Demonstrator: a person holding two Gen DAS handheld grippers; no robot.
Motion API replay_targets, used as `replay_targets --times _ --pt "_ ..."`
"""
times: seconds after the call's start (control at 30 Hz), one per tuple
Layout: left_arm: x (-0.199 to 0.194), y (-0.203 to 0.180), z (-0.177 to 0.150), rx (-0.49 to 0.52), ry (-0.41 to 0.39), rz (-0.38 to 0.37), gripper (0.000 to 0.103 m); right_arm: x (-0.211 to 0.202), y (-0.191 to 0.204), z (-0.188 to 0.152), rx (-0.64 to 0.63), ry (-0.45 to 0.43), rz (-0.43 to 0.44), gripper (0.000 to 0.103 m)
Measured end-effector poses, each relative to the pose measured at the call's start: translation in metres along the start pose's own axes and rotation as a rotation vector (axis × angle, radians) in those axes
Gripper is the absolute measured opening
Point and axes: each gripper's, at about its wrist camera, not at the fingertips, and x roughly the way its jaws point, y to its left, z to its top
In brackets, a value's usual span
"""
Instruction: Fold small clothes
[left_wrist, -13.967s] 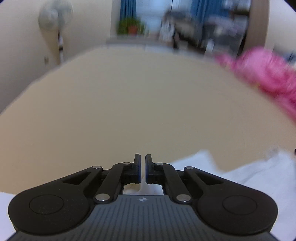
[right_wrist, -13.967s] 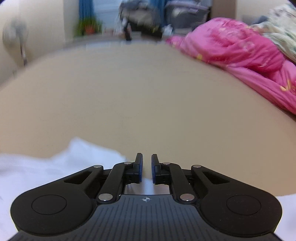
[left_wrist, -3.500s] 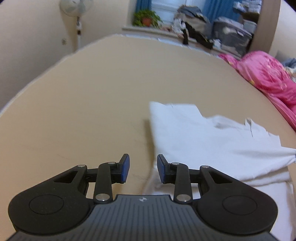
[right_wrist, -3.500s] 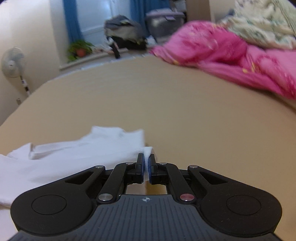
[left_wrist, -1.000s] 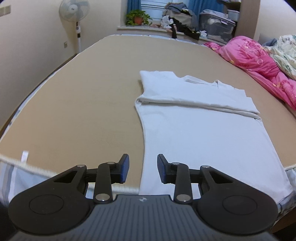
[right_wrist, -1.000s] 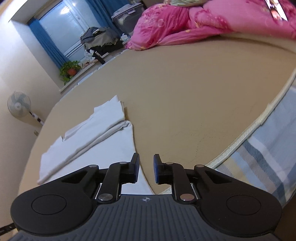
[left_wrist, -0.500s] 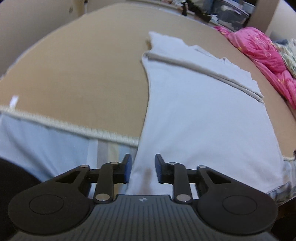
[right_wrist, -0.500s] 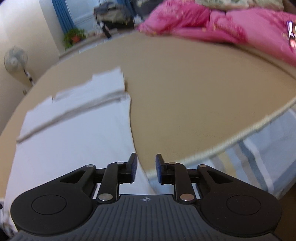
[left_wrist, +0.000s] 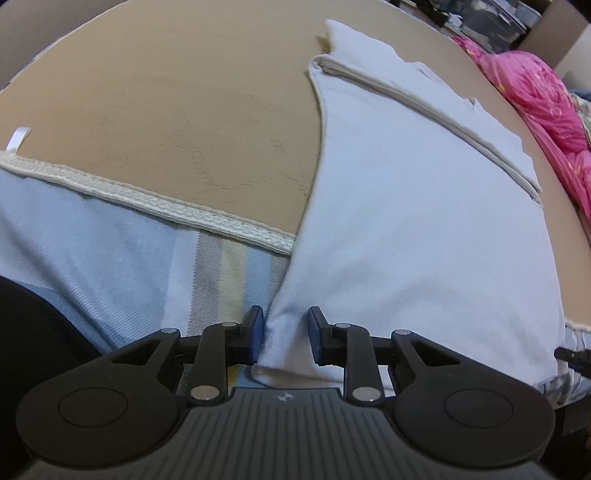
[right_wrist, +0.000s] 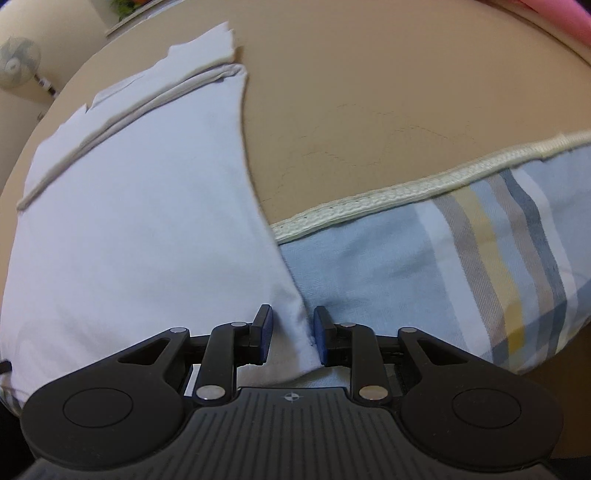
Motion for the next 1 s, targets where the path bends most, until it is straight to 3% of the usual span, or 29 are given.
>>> replay_targets --times 0.03,0.07,0.13,0.23,0.43,0.6,0.7,1.0 --pt "0.0 -0.002 0.0 0.007 0.003 -0.006 0.009 0.0 0.003 -0.001 -0.011 0.002 0.002 0.027" --pt "0.0 -0.003 0.0 0.013 0.004 -0.01 0.006 -0.001 0.004 -0.002 -0.021 0.004 0.005 0.025" --pt "-0.003 -0.005 -0.001 0.026 -0.009 0.0 0.006 -0.004 0.006 -0.002 -0.035 0.004 0.01 0.006" --pt "-0.008 -0.008 -0.006 0.031 -0.028 0.001 0.007 -0.008 0.003 -0.001 -0.01 0.003 0.046 0.006" --pt "0.0 -0.003 -0.004 -0.008 0.024 -0.003 0.01 -0.005 0.009 -0.005 -0.07 0.014 0.009 0.011" --pt "-0.005 -0.01 -0.004 0.037 -0.012 0.017 0.006 -0.008 0.011 -0.005 -0.087 0.002 0.007 0.006" --pt "-0.03 -0.012 0.0 0.042 -0.077 -0.025 0.006 -0.029 0.008 0.0 -0.037 -0.062 0.076 0.005" --pt "-0.15 0.002 0.014 0.121 -0.326 -0.207 0.005 -0.155 -0.002 -0.001 0.071 -0.411 0.377 0.004"
